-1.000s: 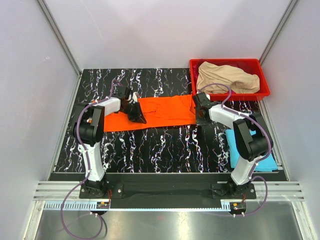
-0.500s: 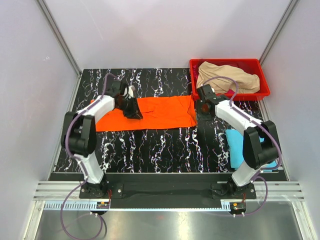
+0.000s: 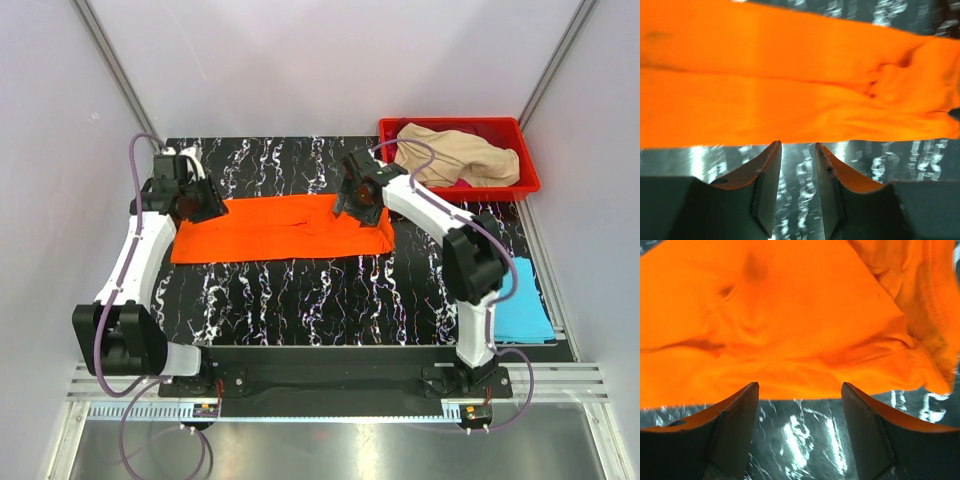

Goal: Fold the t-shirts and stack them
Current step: Fold the tshirt

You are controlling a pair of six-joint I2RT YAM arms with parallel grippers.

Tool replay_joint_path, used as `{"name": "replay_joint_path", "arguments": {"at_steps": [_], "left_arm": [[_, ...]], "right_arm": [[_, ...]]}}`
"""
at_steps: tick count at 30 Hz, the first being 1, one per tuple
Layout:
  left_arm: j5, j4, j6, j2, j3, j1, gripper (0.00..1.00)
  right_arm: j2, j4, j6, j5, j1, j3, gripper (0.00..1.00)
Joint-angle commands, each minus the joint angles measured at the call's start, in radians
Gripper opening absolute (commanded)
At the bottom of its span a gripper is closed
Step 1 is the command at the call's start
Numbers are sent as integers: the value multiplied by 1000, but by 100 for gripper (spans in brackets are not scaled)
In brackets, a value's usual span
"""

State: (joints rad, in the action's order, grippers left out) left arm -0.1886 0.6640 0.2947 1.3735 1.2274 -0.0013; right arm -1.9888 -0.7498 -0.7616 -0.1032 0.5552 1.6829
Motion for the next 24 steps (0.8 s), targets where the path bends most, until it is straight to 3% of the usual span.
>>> {"name": "replay_joint_path", "arguments": {"at_steps": [1,3,6,7,14,20,21,24], "left_arm": [[69,37,-58,-51,-55,30,39],[52,26,-45,-68,-68,34,39],[2,3,-17,-90,-94,34,39],[-18,-6,-12,-99,-104,34,39],[-69,-41,3,-154,-181,32,39],[-120,-43,-20,-156,-216,30,43],[-123,-47,-20,-156,-226,32,98],[-147,-83,-23,-140,-236,29,99]], "right_arm": [[-111,-106,-165,-51,29,125,75],[-160,-129,-140,-139,43,184,76],[-257,-180,-143,-150,51,282,81],[-306,-203,-145,-142,51,325,99],[-487,-138,-62,-161,74,491,100],[-709,-157,117,-119,74,834,100],[-728,-111,155,-110,74,889,100],[-766,1,324,-101,74,928,100]]}}
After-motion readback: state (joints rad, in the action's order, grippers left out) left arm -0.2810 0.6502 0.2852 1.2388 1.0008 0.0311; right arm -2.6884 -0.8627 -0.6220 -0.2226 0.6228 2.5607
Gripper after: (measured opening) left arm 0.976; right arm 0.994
